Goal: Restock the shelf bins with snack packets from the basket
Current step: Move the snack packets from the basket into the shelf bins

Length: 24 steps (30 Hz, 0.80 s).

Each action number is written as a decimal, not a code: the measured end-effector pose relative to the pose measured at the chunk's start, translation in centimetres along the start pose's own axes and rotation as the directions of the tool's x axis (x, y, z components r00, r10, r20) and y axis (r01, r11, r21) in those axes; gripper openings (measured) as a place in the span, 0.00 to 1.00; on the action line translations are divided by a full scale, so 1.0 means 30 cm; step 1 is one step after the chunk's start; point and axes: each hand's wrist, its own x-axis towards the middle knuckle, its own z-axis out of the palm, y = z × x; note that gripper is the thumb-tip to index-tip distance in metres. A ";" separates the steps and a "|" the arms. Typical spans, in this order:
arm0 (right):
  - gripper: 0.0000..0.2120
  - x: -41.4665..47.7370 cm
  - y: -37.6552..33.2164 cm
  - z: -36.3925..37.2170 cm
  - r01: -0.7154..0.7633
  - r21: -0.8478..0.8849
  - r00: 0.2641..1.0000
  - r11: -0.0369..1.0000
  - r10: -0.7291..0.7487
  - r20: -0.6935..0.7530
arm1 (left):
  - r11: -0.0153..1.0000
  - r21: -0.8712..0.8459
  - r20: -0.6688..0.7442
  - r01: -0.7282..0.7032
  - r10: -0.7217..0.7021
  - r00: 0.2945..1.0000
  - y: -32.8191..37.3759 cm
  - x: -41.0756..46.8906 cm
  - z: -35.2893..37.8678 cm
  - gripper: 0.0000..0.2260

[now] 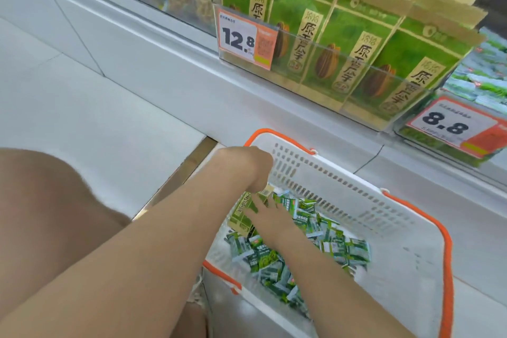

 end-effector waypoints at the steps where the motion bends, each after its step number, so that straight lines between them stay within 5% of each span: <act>1: 0.41 0.015 -0.003 0.010 0.011 -0.066 1.000 0.998 -0.012 -0.011 | 1.000 -0.015 0.003 -0.004 0.004 1.000 -0.002 0.012 0.005 0.16; 3: 0.42 0.052 -0.007 0.036 0.018 -0.163 0.999 0.986 -0.024 -0.034 | 0.999 -0.035 0.011 -0.005 0.005 1.000 -0.003 0.035 0.015 0.16; 16: 0.45 0.061 0.070 0.084 -0.015 -0.144 0.996 0.989 0.002 -0.084 | 0.996 -0.085 0.058 0.041 -0.037 0.998 0.001 0.045 0.034 0.14; 20: 0.37 -0.033 0.121 -0.004 -0.036 0.179 0.977 0.983 0.073 -0.201 | 0.994 -0.102 0.021 0.045 -0.043 0.999 0.011 0.014 -0.002 0.15; 22: 0.31 -0.105 0.138 -0.073 -0.034 0.486 0.973 0.873 0.140 -0.183 | 0.990 -0.129 -0.014 0.058 -0.060 0.998 0.006 -0.007 -0.023 0.16; 24: 0.15 -0.192 0.150 -0.157 -0.009 0.720 0.966 0.693 0.192 -0.173 | 0.984 -0.165 -0.069 0.074 -0.086 0.994 0.010 -0.041 -0.045 0.18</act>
